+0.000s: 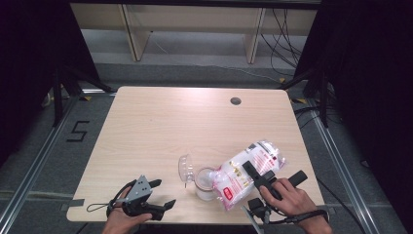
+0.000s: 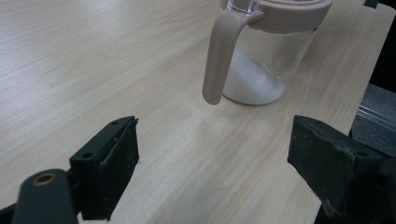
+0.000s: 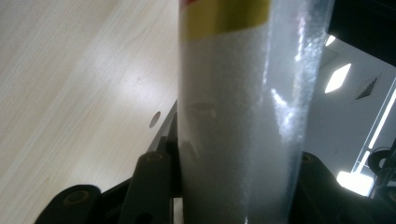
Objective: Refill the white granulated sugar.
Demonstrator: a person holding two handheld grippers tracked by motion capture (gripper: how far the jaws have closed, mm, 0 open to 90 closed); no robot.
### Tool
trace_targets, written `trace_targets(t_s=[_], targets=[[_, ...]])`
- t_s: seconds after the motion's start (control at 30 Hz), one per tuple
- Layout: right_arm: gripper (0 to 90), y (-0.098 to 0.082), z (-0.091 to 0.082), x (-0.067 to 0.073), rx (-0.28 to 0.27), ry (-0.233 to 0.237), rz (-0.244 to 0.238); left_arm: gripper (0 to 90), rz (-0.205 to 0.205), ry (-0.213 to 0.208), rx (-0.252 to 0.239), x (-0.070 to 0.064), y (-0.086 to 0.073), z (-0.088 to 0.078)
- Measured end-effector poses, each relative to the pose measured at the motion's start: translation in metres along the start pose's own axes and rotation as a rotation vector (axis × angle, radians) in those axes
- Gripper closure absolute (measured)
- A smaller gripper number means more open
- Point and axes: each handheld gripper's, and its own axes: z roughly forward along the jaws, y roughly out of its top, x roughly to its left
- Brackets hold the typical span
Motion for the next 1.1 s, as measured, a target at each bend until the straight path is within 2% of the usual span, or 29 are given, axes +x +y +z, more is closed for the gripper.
trace_targets(t_s=[0.37, 0.53, 0.57, 0.67, 0.7, 0.77, 0.87, 1.07, 1.1], targets=[[66.7, 0.0004, -0.0010, -0.0012, 0.009, -0.001, -0.010, 15.8, 0.002, 0.000, -0.001, 0.0000, 0.0000, -0.0001], [66.7, 0.0003, -0.0007, -0.0028, 0.014, -0.003, -0.039, 15.8, -0.011, -0.001, -0.014, -0.0009, 0.0001, 0.0006], [66.7, 0.0006, -0.0011, -0.0041, 0.023, 0.016, -0.045, 15.8, -0.008, 0.005, -0.008, -0.0008, 0.0001, 0.0001], [66.8, 0.0013, -0.0011, -0.0053, 0.027, 0.015, -0.055, 15.8, 0.000, -0.003, -0.008, -0.0005, -0.0001, 0.0009], [66.8, 0.0017, -0.0008, -0.0059, 0.028, 0.012, -0.066, 15.8, -0.010, -0.005, -0.008, -0.0011, -0.0002, 0.0011], [66.8, 0.0022, -0.0001, -0.0061, 0.029, 0.014, -0.072, 15.8, 0.003, -0.006, -0.005, -0.0002, 0.0001, 0.0008], [66.8, 0.0029, 0.0010, -0.0074, 0.030, 0.017, -0.085, 15.8, -0.010, 0.000, -0.008, -0.0008, -0.0001, 0.0005], [66.9, 0.0040, 0.0019, -0.0088, 0.023, 0.016, -0.079, 15.8, -0.007, 0.004, -0.009, -0.0007, 0.0001, 0.0002], [66.9, 0.0038, 0.0018, -0.0085, 0.021, 0.010, -0.074, 15.8, 0.014, -0.002, -0.013, 0.0009, 0.0005, 0.0002]])
